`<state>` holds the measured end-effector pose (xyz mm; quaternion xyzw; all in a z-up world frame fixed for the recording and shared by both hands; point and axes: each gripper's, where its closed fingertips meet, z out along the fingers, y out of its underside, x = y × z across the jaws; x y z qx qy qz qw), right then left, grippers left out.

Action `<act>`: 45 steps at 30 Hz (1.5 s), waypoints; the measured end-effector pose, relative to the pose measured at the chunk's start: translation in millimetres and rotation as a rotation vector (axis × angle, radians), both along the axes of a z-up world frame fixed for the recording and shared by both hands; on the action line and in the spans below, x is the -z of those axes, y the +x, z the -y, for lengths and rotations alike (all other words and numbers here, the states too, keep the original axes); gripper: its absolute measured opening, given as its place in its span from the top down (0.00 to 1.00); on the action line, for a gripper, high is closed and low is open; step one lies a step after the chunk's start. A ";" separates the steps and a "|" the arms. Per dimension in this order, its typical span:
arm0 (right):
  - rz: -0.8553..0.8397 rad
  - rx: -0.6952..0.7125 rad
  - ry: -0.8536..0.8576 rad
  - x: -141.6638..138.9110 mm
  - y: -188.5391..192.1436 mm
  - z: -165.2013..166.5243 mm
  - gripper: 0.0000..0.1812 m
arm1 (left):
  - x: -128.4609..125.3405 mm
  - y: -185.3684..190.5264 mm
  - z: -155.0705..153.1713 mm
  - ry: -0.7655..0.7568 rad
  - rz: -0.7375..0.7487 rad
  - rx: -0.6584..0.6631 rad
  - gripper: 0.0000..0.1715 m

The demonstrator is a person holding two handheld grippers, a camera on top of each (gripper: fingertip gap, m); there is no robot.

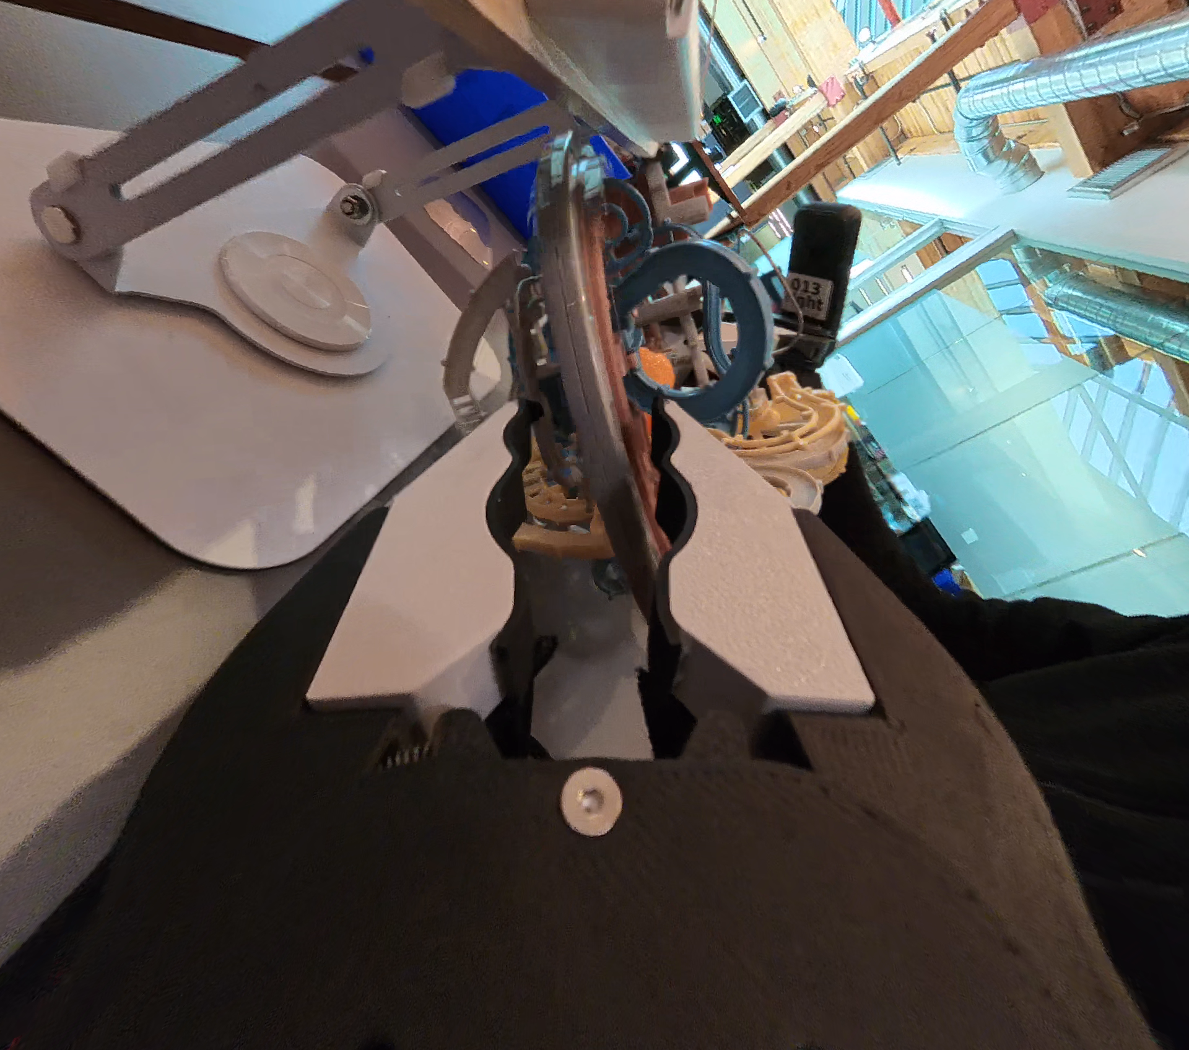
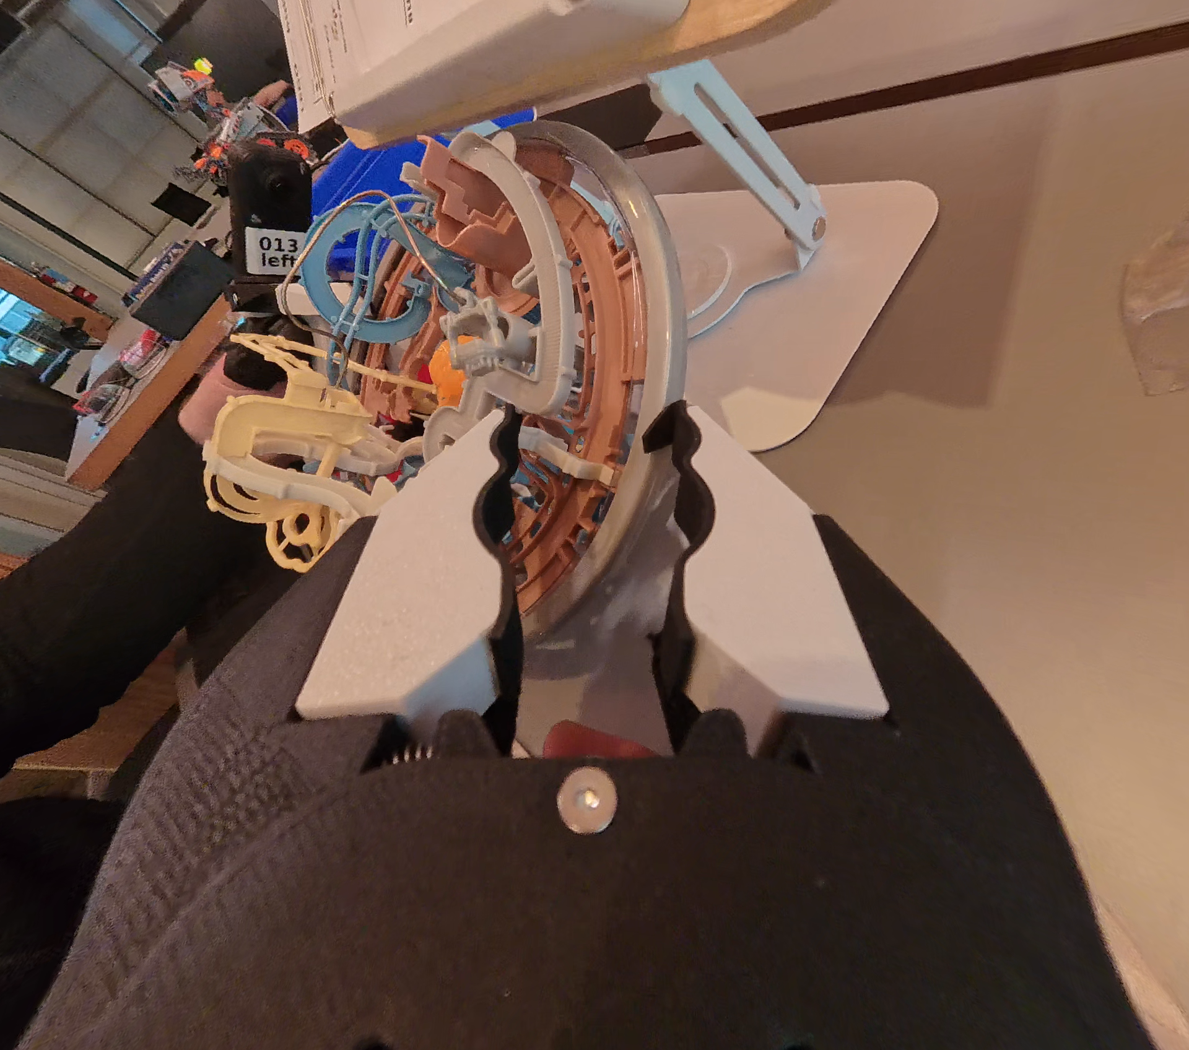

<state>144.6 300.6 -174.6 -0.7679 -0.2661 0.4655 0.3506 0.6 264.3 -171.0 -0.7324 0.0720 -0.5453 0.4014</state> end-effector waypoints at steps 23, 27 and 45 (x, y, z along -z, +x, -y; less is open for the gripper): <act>-0.109 0.003 0.135 -9.7 -9.9 -25.7 0.69 | -3.2 -14.2 -25.8 0.162 -0.205 -0.171 0.74; -0.079 0.017 0.153 -9.8 -4.4 -25.1 0.67 | -15.8 -32.2 -15.2 0.201 -0.256 -0.229 0.67; 0.356 -0.168 0.596 -11.3 -52.0 133.3 0.63 | -68.9 38.7 -62.1 0.533 -1.175 0.335 0.75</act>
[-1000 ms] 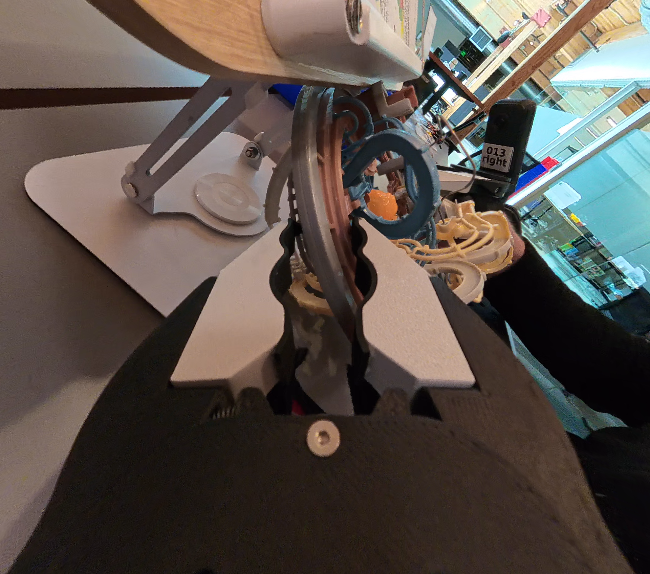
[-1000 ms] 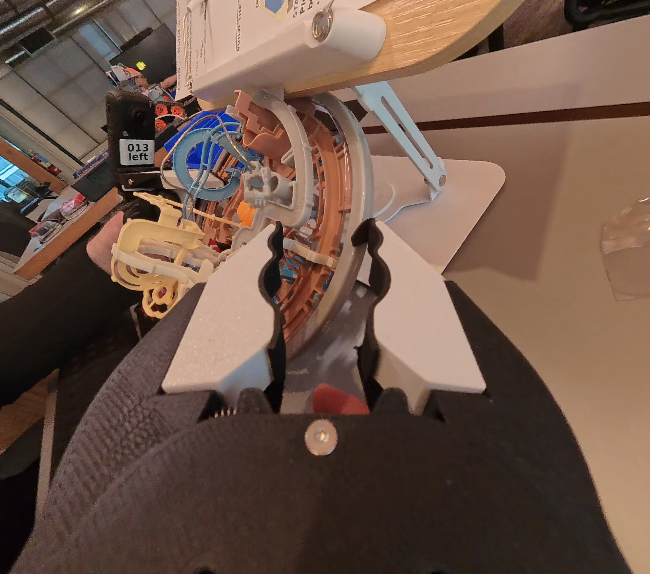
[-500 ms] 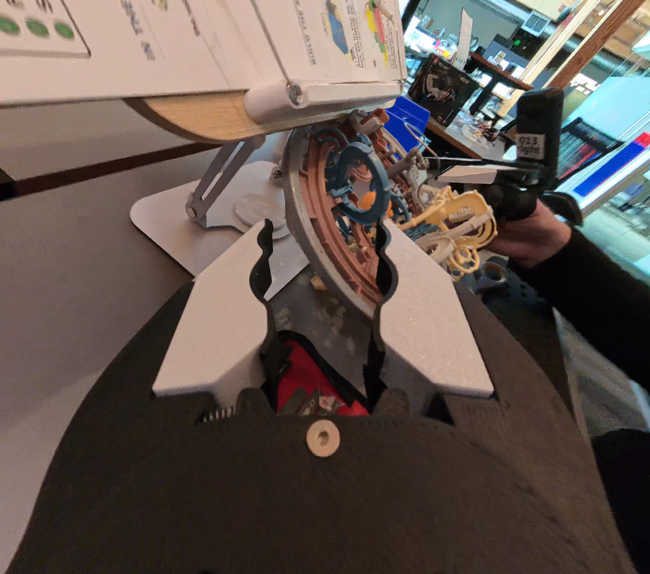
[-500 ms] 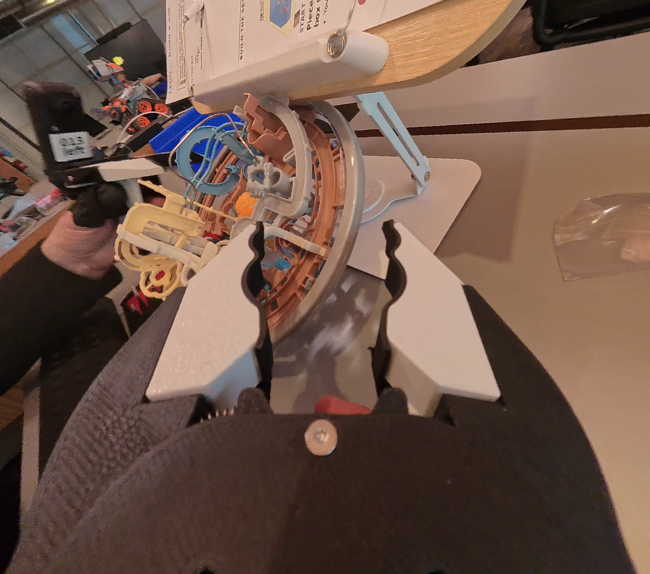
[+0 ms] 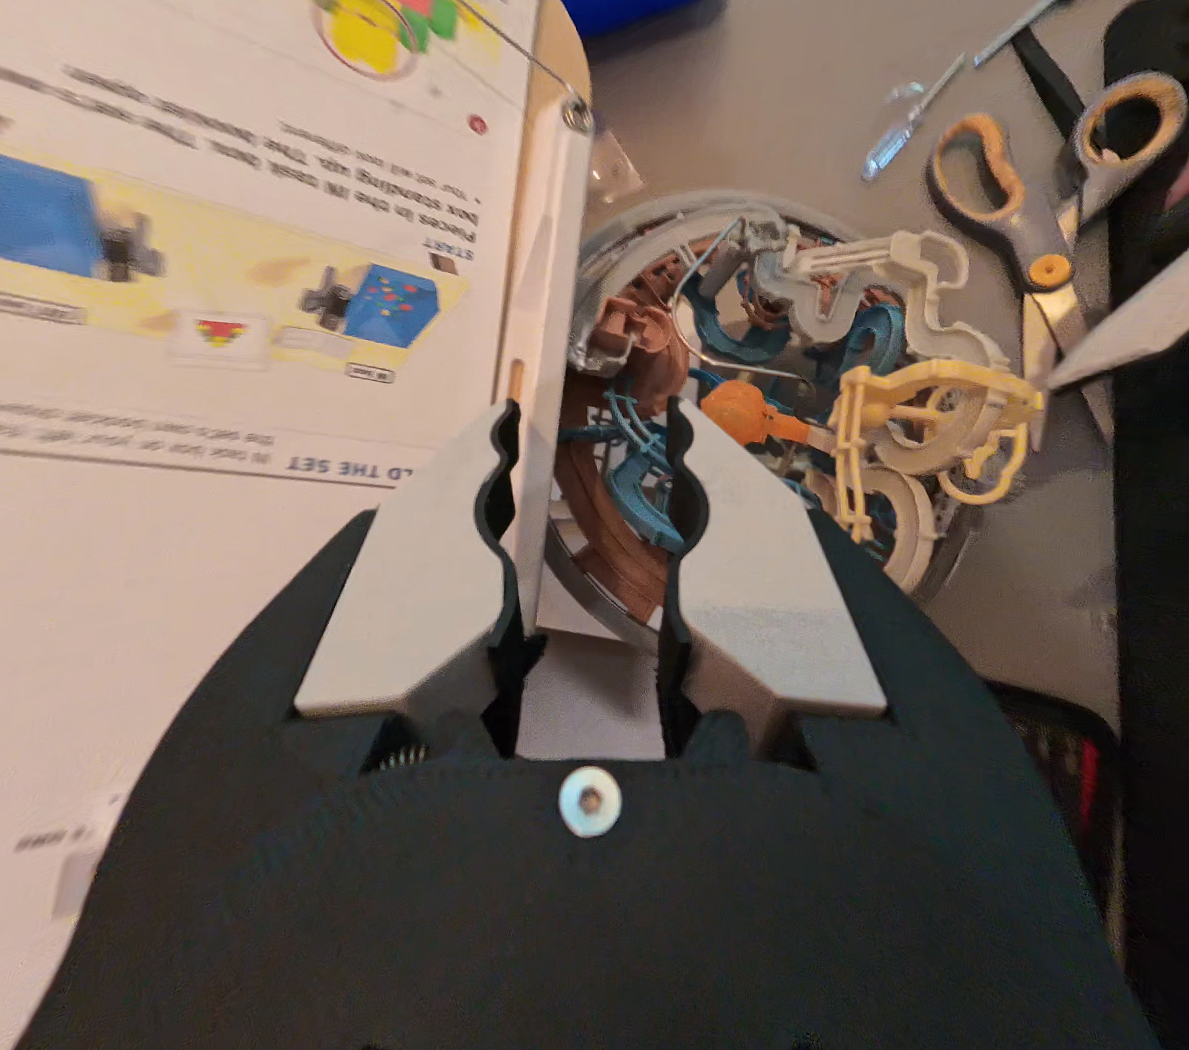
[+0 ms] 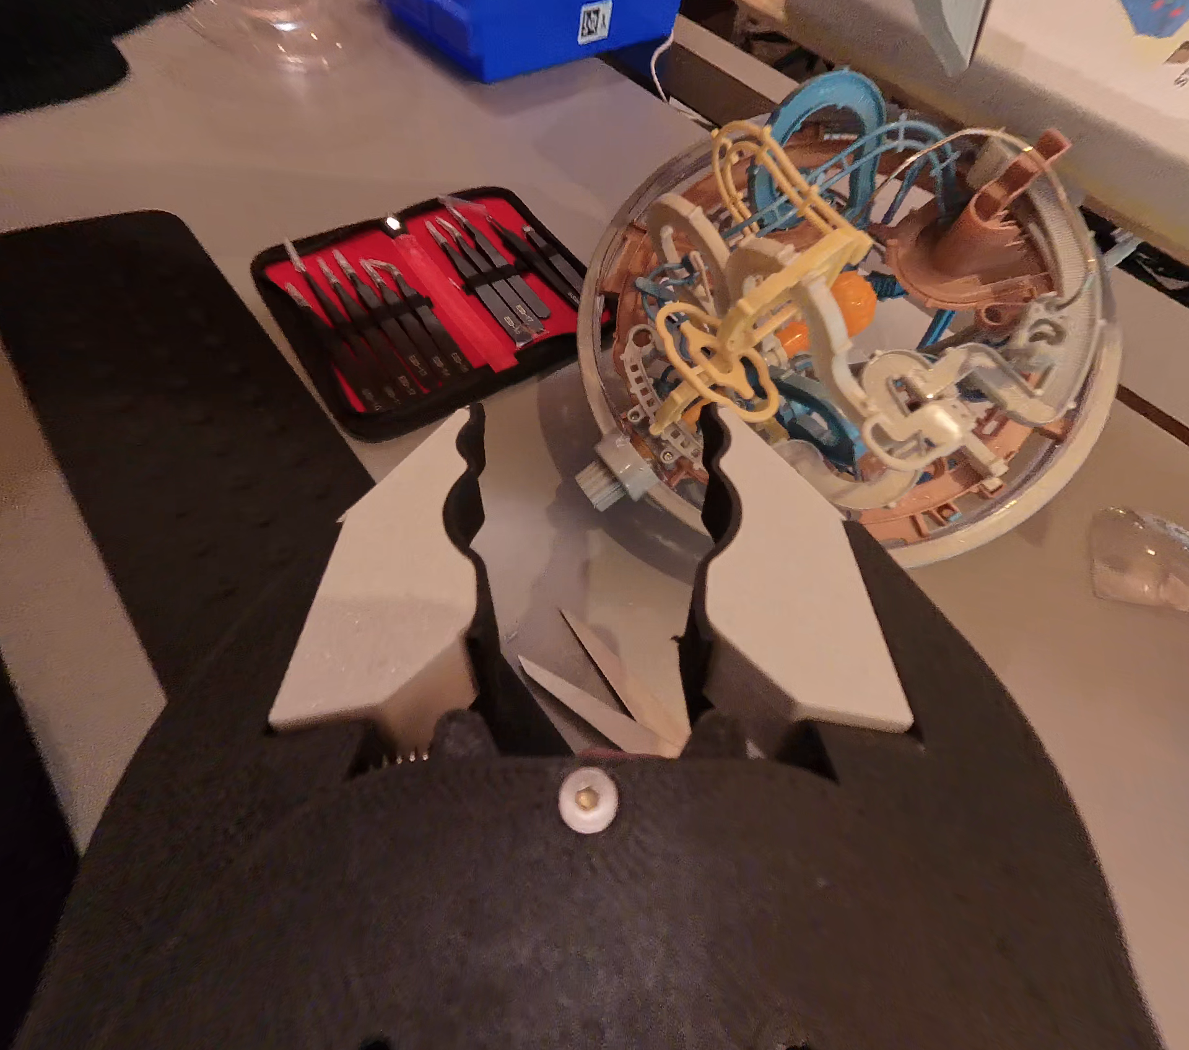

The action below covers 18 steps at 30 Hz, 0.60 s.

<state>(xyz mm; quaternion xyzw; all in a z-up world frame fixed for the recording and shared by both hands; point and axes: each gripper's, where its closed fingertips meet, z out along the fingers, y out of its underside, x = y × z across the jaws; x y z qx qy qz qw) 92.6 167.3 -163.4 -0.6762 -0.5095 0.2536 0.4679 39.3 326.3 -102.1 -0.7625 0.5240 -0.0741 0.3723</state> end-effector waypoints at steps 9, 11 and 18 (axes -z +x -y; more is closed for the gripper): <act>0.121 0.191 0.091 40.4 -1.6 -45.2 0.77 | 16.4 -2.1 -16.3 -0.110 -0.042 0.014 0.88; 0.118 0.181 0.101 41.1 -3.8 -48.0 0.80 | 15.2 -3.5 -19.3 -0.107 -0.021 0.009 0.91; 0.106 0.096 0.075 44.8 2.3 -53.6 0.83 | 14.4 -4.8 -21.3 -0.079 -0.017 0.018 0.93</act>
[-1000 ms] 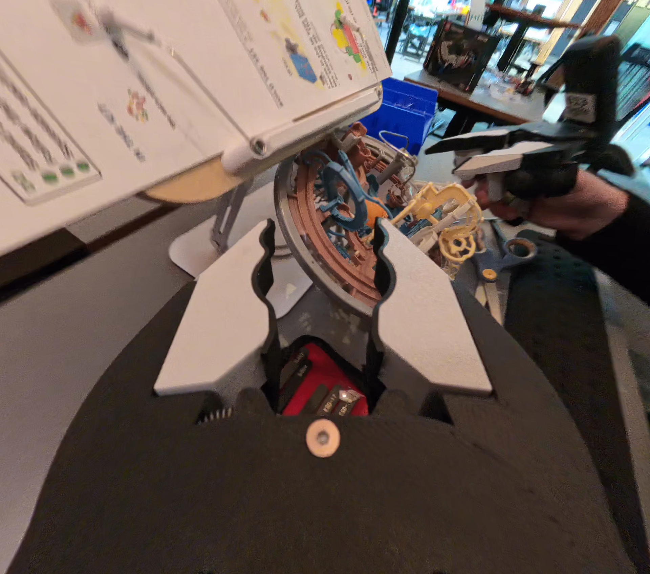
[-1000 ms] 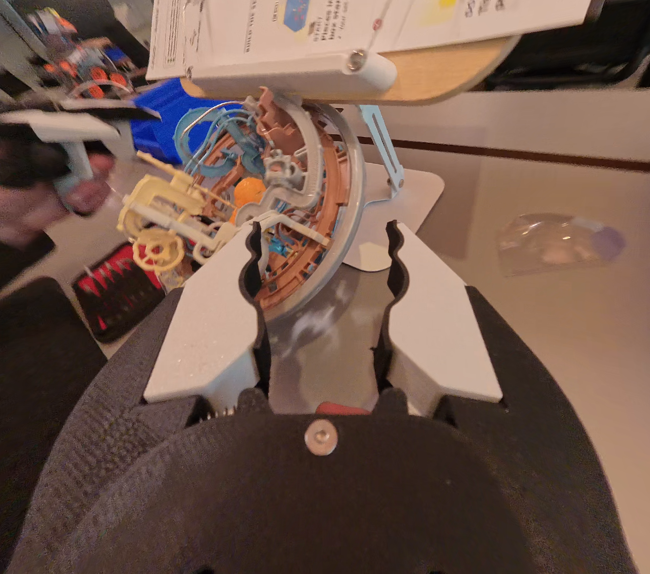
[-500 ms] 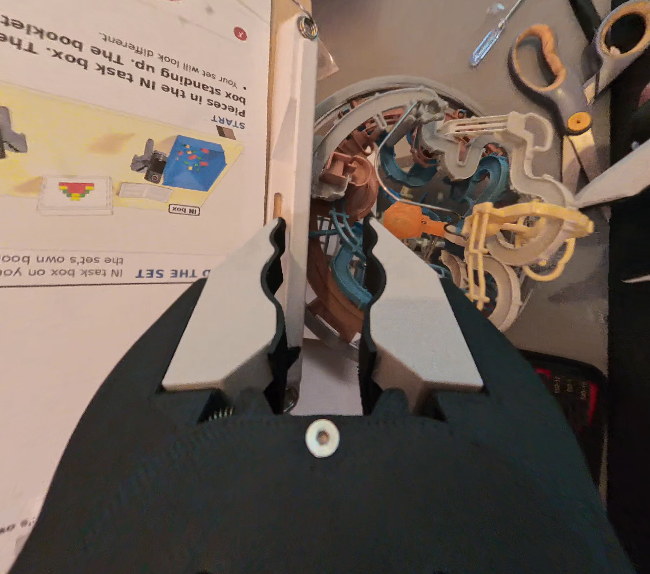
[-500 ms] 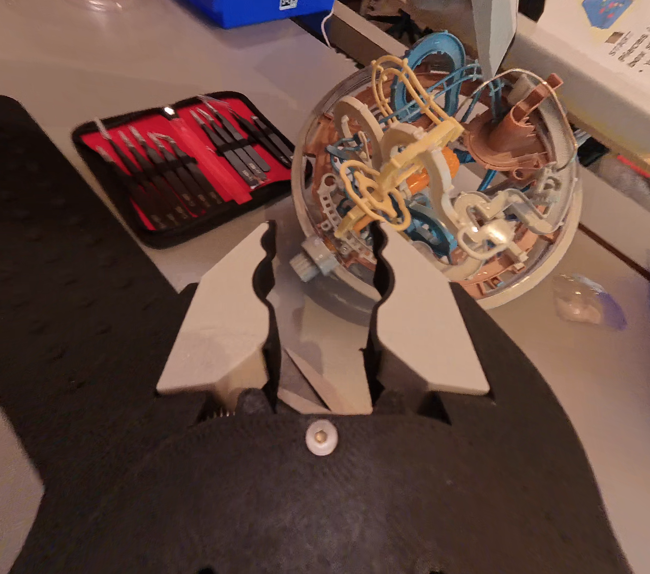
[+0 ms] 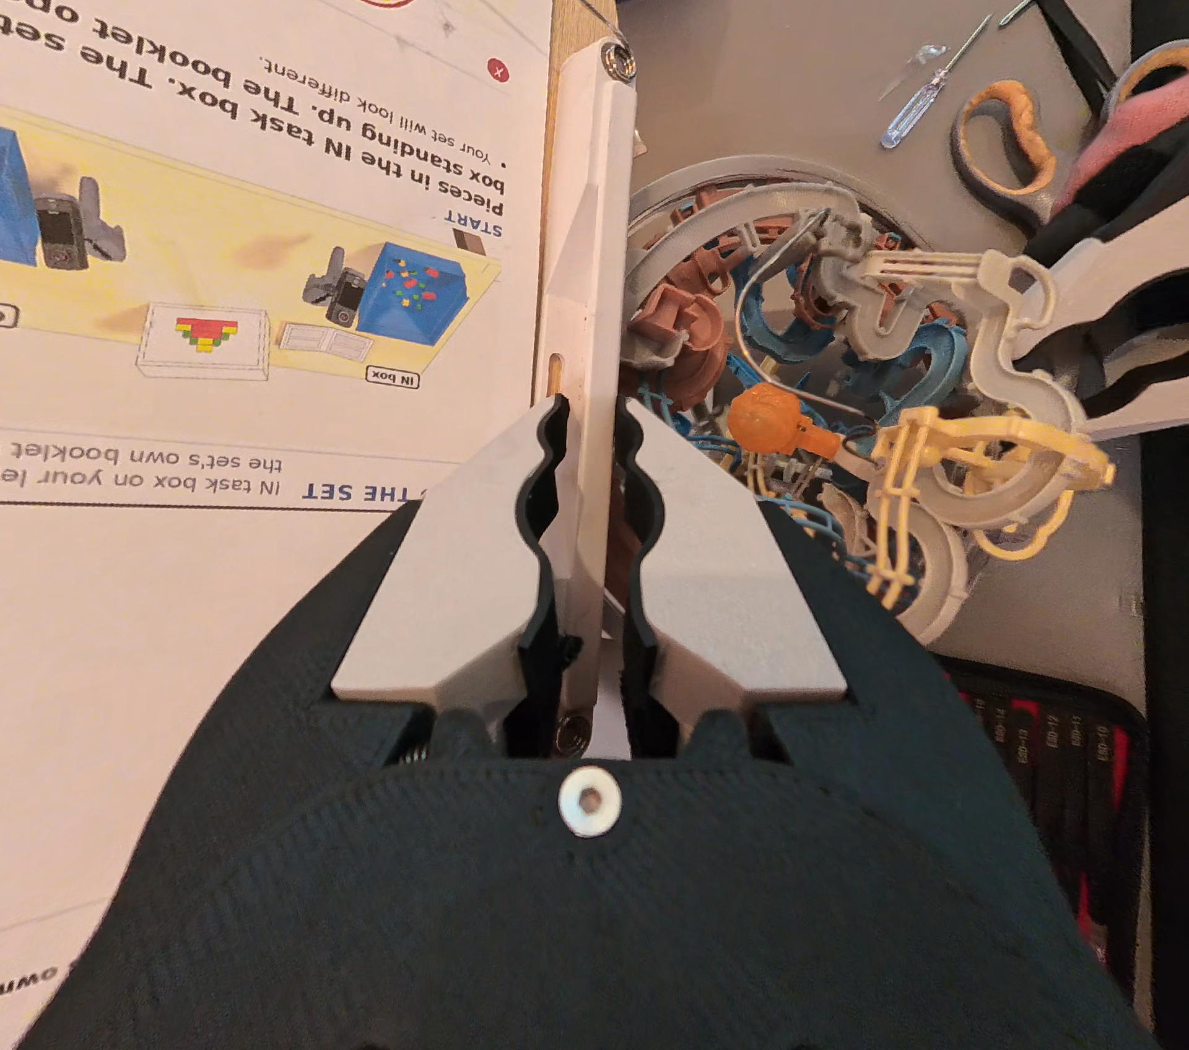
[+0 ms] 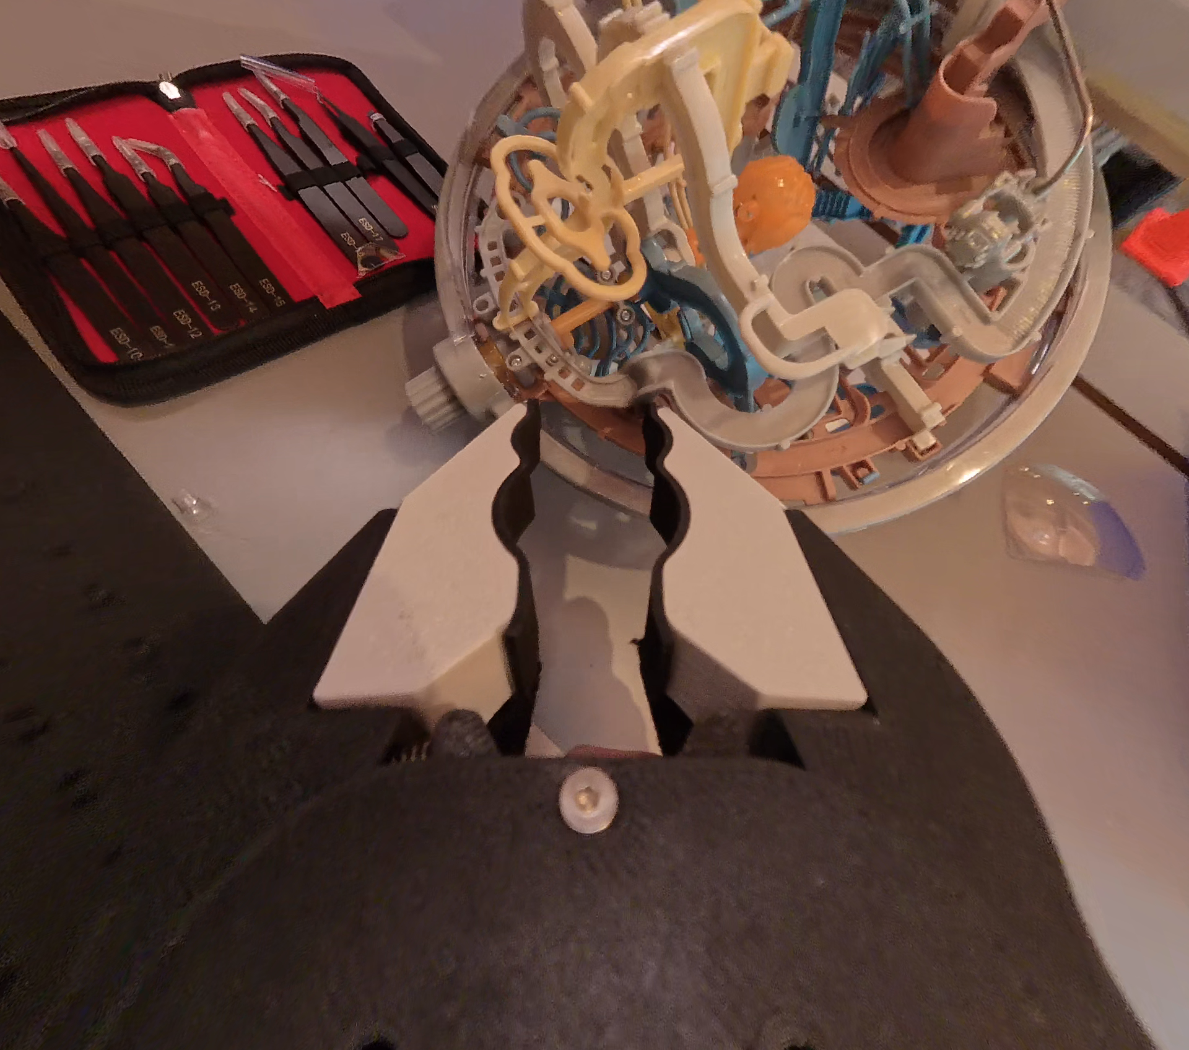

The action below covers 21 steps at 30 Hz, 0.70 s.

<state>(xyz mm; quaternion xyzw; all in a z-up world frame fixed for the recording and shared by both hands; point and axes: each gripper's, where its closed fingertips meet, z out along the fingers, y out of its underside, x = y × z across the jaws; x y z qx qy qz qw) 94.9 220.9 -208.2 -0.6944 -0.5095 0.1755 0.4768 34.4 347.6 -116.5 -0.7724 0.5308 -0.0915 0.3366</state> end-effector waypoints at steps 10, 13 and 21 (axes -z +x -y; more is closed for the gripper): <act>-0.021 -0.035 -0.082 5.6 9.6 -15.0 0.85 | 1.6 5.8 -6.4 0.036 -0.020 -0.004 0.96; -0.042 -0.028 -0.128 3.1 14.0 -16.8 0.82 | 1.2 6.3 -10.0 0.016 -0.024 -0.012 0.96; -0.069 -0.038 -0.132 -1.9 20.1 -10.5 0.76 | 3.3 9.6 -2.0 -0.023 -0.010 0.006 0.85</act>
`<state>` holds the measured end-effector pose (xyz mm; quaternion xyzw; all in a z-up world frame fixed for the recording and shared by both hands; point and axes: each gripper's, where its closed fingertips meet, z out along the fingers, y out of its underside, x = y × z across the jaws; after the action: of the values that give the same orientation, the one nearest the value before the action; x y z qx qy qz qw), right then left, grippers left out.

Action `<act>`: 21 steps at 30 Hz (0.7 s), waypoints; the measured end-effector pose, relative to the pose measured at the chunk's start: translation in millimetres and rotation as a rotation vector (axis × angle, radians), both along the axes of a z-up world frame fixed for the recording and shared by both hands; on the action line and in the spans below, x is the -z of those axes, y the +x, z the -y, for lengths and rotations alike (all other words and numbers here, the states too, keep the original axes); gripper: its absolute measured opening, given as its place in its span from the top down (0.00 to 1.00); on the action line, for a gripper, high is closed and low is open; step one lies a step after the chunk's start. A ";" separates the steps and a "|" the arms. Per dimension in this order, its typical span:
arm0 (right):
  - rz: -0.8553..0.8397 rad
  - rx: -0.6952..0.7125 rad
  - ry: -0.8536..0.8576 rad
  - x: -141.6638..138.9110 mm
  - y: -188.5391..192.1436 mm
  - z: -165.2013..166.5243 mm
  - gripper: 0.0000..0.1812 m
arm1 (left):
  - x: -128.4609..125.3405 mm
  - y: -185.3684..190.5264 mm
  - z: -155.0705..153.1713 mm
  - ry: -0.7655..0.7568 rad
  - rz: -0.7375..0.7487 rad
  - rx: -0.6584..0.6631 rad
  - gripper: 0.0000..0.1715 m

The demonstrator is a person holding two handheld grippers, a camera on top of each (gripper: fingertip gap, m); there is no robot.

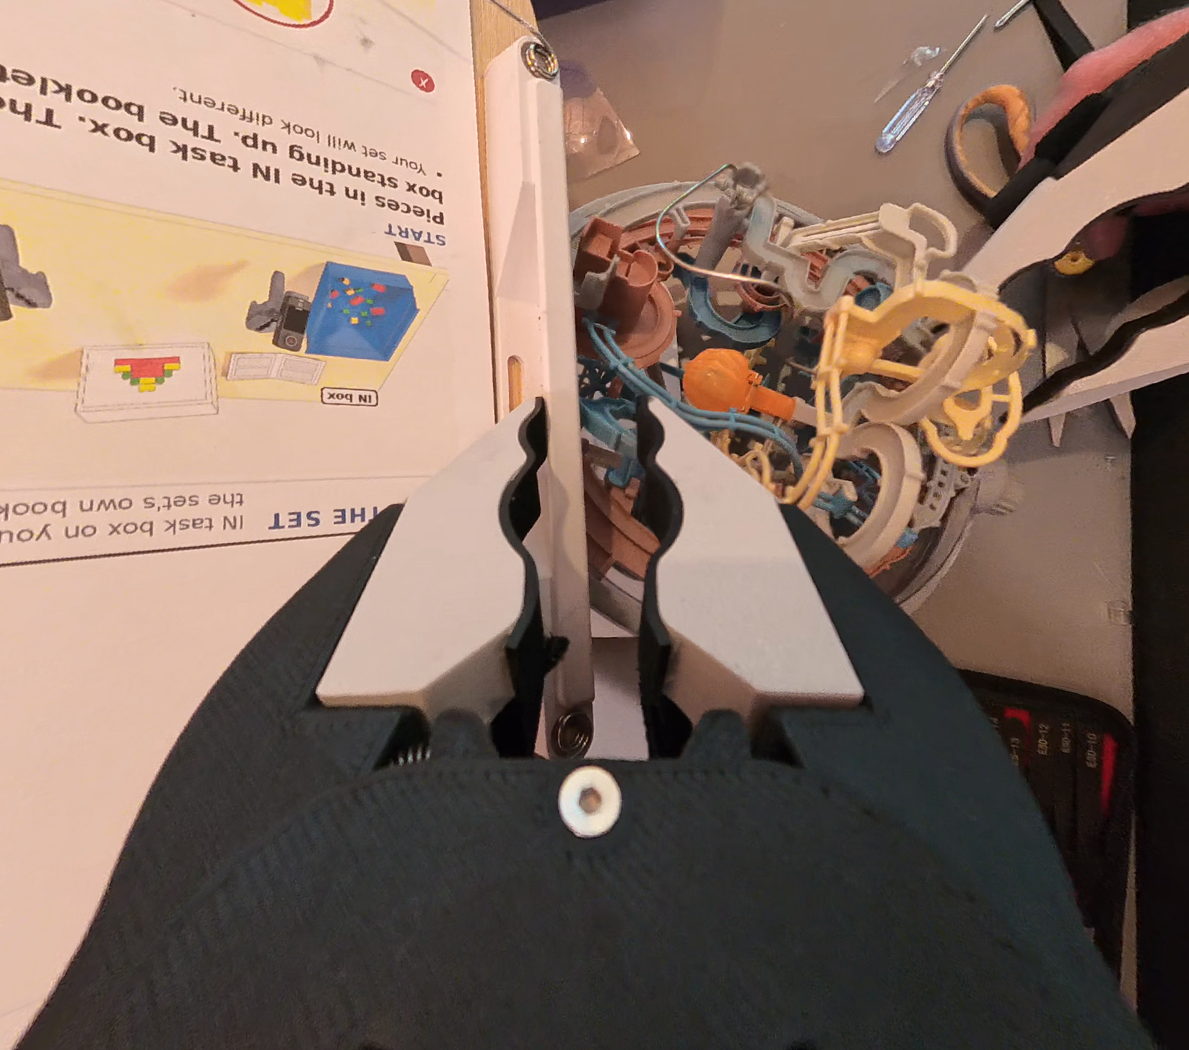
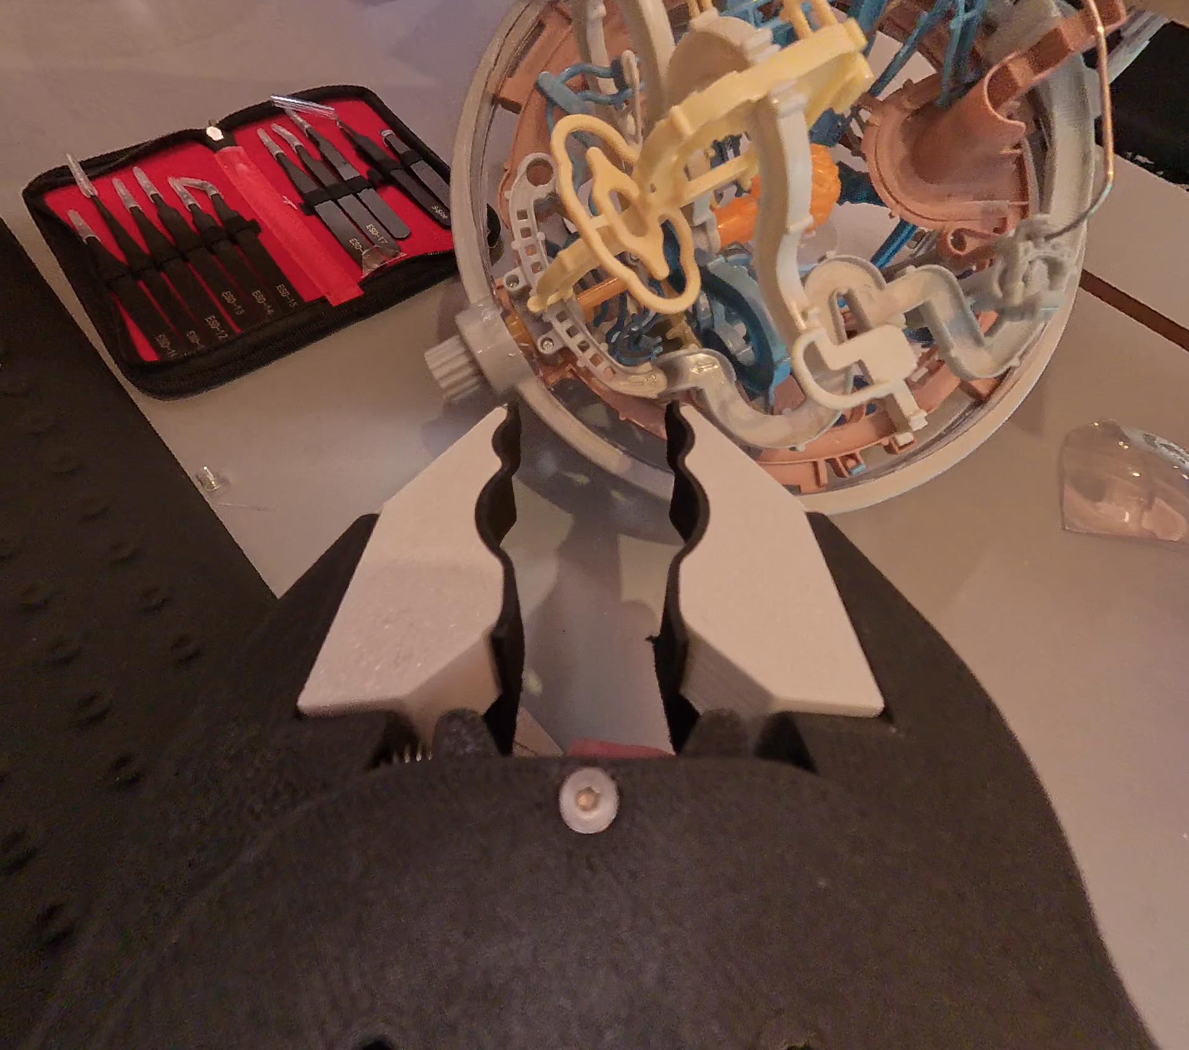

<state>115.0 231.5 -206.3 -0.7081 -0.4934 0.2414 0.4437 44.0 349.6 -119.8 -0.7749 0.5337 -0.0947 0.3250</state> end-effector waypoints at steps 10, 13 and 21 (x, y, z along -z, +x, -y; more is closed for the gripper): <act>0.071 0.052 0.224 -29.9 11.1 -6.7 0.61 | -18.9 -20.7 20.3 0.031 -0.055 0.024 0.72; 0.110 0.040 0.260 -30.8 5.1 -17.4 0.57 | -10.4 -38.4 20.7 0.016 -0.152 0.004 0.75; 0.206 0.056 0.323 -33.2 8.0 -34.7 0.78 | -9.4 -48.6 12.2 0.118 -0.233 -0.019 0.90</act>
<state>123.0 266.2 -173.1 -0.6621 -0.5486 0.0726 0.5053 -4.6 337.5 -110.4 -0.7652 0.5652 0.0305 0.3065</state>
